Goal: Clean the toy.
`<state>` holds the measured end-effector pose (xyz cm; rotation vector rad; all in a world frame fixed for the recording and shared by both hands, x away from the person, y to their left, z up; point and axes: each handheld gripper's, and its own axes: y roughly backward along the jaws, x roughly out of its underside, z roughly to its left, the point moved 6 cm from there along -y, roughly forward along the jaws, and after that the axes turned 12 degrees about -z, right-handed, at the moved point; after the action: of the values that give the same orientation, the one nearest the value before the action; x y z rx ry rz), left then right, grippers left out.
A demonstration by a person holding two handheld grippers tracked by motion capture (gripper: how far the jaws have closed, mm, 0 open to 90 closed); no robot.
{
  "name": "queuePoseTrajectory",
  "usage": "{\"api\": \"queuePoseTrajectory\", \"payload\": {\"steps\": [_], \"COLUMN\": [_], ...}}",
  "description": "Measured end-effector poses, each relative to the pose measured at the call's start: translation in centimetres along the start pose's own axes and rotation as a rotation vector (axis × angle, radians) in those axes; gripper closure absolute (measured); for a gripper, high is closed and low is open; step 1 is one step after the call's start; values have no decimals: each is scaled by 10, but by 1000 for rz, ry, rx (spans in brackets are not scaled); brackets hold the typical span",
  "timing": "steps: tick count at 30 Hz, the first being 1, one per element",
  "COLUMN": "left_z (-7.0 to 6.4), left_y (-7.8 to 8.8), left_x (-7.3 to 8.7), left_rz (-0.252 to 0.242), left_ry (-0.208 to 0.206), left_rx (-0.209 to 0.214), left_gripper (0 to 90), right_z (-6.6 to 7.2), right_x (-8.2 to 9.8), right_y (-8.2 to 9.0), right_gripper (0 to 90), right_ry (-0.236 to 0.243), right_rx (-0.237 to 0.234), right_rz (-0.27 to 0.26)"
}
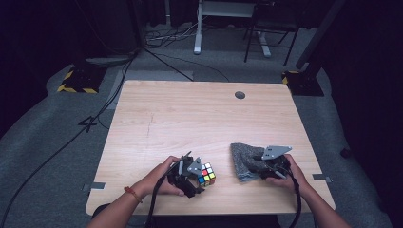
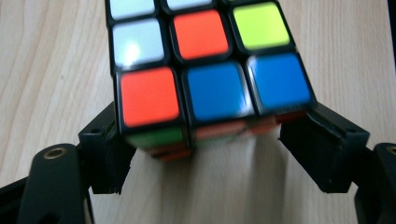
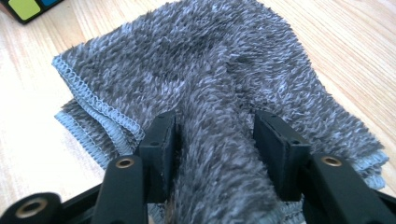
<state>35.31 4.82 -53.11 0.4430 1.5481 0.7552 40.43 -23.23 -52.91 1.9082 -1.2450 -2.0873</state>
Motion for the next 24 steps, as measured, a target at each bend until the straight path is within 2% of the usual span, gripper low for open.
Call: {"api": "queuePoseTrajectory", "payload": {"steps": [3, 6, 8, 11, 13, 15, 21, 24], "left_z": [-2, -3, -2, -4, -3, -3, -2, -1], "left_y": [3, 7, 7, 2, -3, -7, -23, -29], "left_x": [7, 9, 7, 3, -2, -6, -21, -25], "left_rz": [16, 12, -3, 1, 1, -2, -14, -26], "left_ry": [-3, -8, -5, -26, -28, -26, -21, -28], "left_rx": [-18, -23, -30, -58, -88, -94, -88, -56], "left_gripper": [276, 353, 437, 479, 495, 524, 526, 464], "right_z": [2, 3, 6, 10, 13, 15, 23, 22], "right_x": [0, 0, 0, -1, -2, -2, -5, -5], "right_y": [0, 0, 0, -1, -2, -3, -4, -4], "right_gripper": [513, 569, 627, 686, 716, 742, 756, 752], "right_ry": [2, 2, 2, 20, 26, 30, 59, 54], "right_rx": [-2, -8, -12, -19, -32, -47, -75, -77], "right_rz": [-1, -1, -2, -1, -4, -9, -10, -10]}}
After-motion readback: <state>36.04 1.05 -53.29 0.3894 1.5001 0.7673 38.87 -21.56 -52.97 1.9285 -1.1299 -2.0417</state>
